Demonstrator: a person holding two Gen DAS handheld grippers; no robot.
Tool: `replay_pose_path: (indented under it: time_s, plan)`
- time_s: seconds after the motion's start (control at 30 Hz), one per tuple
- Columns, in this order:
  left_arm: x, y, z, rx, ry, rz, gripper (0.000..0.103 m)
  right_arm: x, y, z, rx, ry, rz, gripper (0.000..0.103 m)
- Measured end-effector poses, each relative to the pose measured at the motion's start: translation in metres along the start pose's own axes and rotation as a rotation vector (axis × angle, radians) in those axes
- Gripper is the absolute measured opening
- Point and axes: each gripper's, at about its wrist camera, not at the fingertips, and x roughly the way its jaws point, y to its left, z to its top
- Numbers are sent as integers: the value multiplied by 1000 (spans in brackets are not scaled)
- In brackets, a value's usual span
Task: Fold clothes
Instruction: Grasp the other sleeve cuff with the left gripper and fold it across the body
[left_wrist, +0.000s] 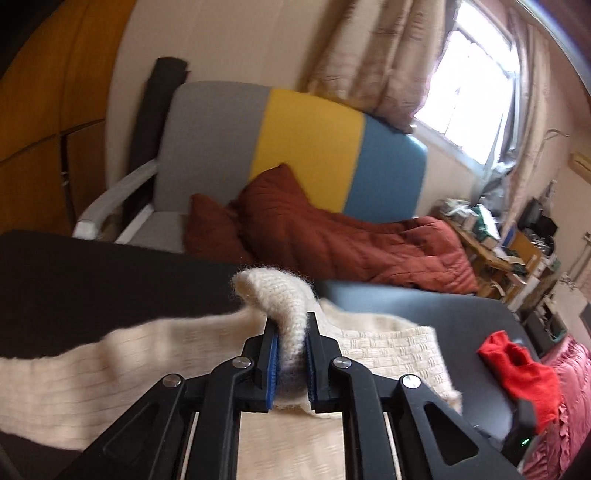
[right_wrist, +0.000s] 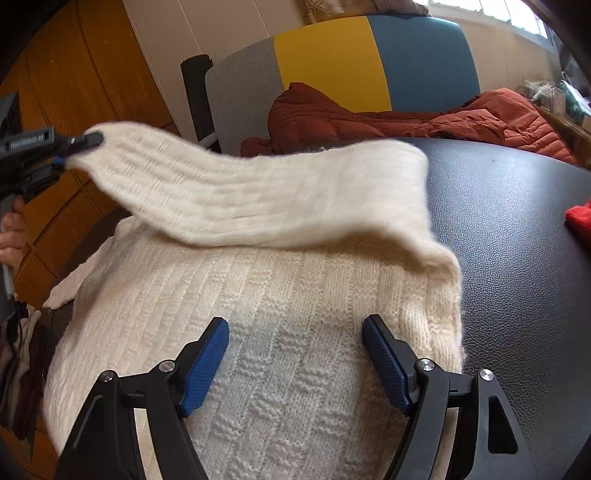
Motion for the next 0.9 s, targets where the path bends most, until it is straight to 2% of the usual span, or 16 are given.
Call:
replay_pose_path:
  time_s: [0.23, 0.37, 0.47, 0.53, 0.7, 0.8, 0.9]
  plan:
    - [32, 53, -40, -78, 106, 90, 12, -3, -3, 1, 14, 0, 15, 76]
    - [51, 79, -59, -134, 166, 156, 20, -5, -9, 6, 47, 3, 44, 76]
    - [44, 93, -59, -169, 119, 217, 25, -10, -8, 14, 35, 4, 32, 72]
    - [35, 95, -57, -169, 72, 229, 27, -15, -6, 23, 30, -19, 22, 70]
    - [22, 68, -55, -24, 3, 190, 28, -10, -1, 55, 14, -58, -12, 70]
    - [40, 46, -60, 83, 37, 182, 32, 15, -1, 74, 2, -20, -65, 70]
    - [66, 40, -71, 107, 130, 188, 33, 44, -7, 80, 5, 48, -131, 70]
